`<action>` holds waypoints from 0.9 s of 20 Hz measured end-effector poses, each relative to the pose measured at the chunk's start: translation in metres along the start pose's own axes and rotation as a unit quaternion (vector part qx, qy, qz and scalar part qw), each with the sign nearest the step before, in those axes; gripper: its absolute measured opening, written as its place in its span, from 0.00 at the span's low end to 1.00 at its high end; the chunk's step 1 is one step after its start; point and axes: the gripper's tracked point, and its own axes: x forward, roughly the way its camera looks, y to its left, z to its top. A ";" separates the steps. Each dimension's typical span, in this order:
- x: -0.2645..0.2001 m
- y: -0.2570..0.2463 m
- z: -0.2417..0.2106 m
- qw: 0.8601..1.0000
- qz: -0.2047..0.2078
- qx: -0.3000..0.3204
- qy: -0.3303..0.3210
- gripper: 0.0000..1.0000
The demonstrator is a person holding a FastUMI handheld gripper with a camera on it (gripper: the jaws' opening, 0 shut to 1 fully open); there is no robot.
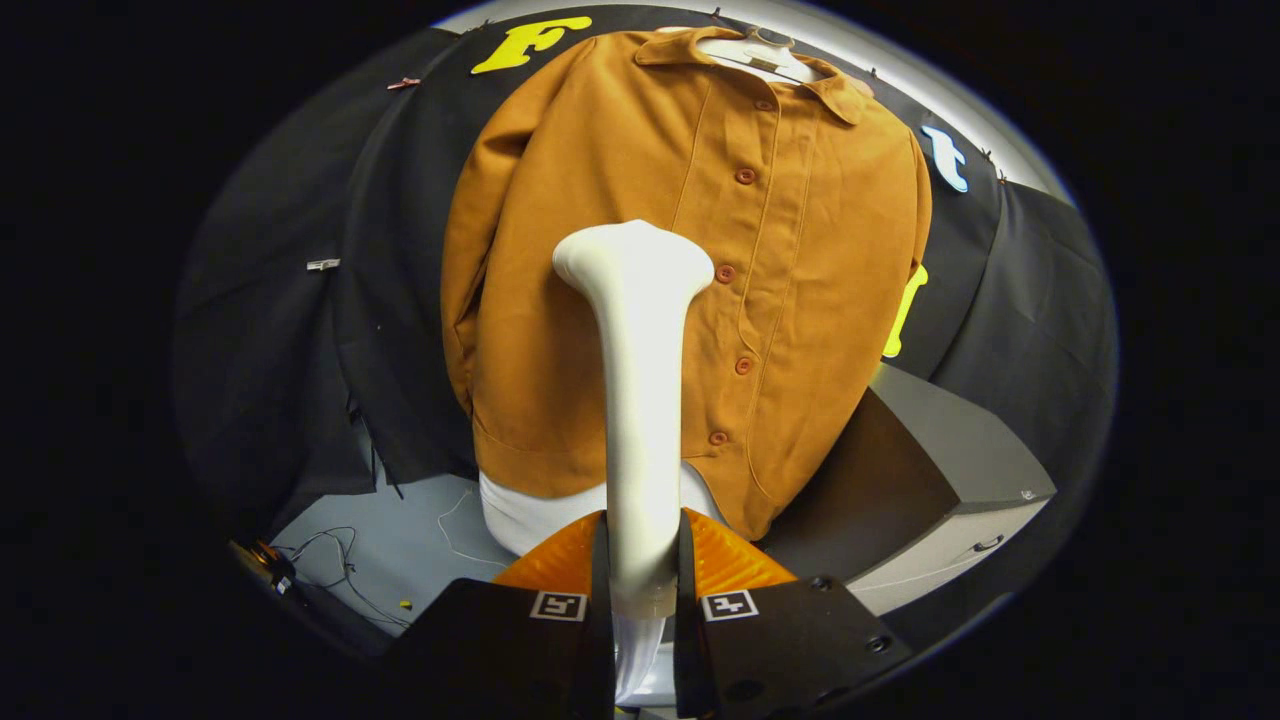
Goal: Iron the clothes twice with a garment steamer, once on the left side and once on the right side.
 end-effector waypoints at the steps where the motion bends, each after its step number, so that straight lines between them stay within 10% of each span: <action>1: -0.004 -0.002 0.000 1.000 -0.002 0.002 -0.002 0.27; 18: -0.102 -0.055 0.042 0.995 -0.044 0.060 -0.067 0.27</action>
